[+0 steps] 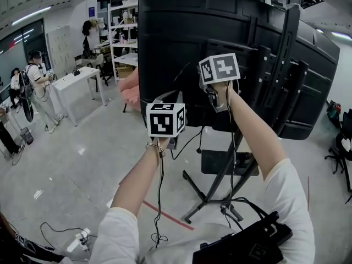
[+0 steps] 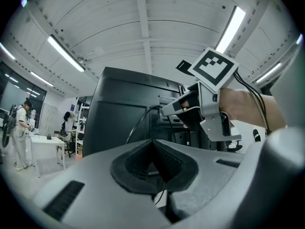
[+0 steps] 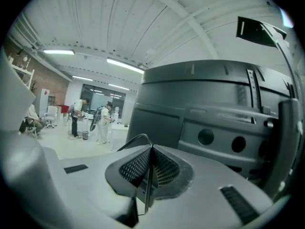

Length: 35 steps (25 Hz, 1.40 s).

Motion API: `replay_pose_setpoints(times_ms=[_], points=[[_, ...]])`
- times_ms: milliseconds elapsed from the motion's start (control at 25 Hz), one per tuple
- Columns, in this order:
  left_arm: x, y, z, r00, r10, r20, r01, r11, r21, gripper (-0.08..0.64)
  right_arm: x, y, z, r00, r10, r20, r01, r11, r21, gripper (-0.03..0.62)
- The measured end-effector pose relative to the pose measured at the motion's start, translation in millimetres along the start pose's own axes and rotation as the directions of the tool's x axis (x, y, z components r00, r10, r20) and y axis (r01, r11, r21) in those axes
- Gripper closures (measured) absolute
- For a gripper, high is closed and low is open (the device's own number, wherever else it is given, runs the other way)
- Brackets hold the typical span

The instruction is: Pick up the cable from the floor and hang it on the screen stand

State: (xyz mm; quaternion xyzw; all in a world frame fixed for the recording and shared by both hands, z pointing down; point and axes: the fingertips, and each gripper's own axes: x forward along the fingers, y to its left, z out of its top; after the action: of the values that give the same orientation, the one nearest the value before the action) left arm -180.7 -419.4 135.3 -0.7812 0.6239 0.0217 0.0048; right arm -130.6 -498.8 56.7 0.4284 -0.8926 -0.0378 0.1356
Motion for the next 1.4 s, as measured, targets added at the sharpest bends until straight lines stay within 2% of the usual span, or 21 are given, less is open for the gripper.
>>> replay_pose_setpoints(times_ms=[160,440,640,760,840,1040,1400], points=[[-1,5,11,1.000,0.009,0.008,-0.009,1.000,-0.001,0.558,0,8,38,0.997,0.048,0.063,-0.045,0.998,-0.051,0.568],[16,14,44,0.999,0.042,0.027,-0.043,0.999,0.012,0.558,12,5,97,0.985,0.124,0.121,-0.116,0.991,-0.068,0.568],[35,17,88,0.997,0.063,0.052,-0.065,0.997,0.042,0.558,19,-7,137,0.979,0.139,0.151,-0.126,0.988,-0.093,0.568],[48,17,114,0.997,0.055,0.061,-0.057,0.998,0.018,0.557,25,-16,155,0.976,0.153,0.152,-0.140,0.986,-0.092,0.568],[57,17,125,0.997,0.047,0.055,-0.047,0.999,-0.002,0.558,30,-23,163,0.977,0.163,0.137,-0.150,0.983,-0.102,0.568],[79,17,130,0.999,0.043,0.032,-0.043,0.999,0.012,0.558,45,-46,173,0.982,0.156,0.111,-0.144,0.984,-0.108,0.568],[104,-11,131,0.999,-0.027,0.030,0.027,1.000,0.004,0.558,34,-110,168,0.989,0.064,0.135,-0.055,0.996,-0.069,0.568]])
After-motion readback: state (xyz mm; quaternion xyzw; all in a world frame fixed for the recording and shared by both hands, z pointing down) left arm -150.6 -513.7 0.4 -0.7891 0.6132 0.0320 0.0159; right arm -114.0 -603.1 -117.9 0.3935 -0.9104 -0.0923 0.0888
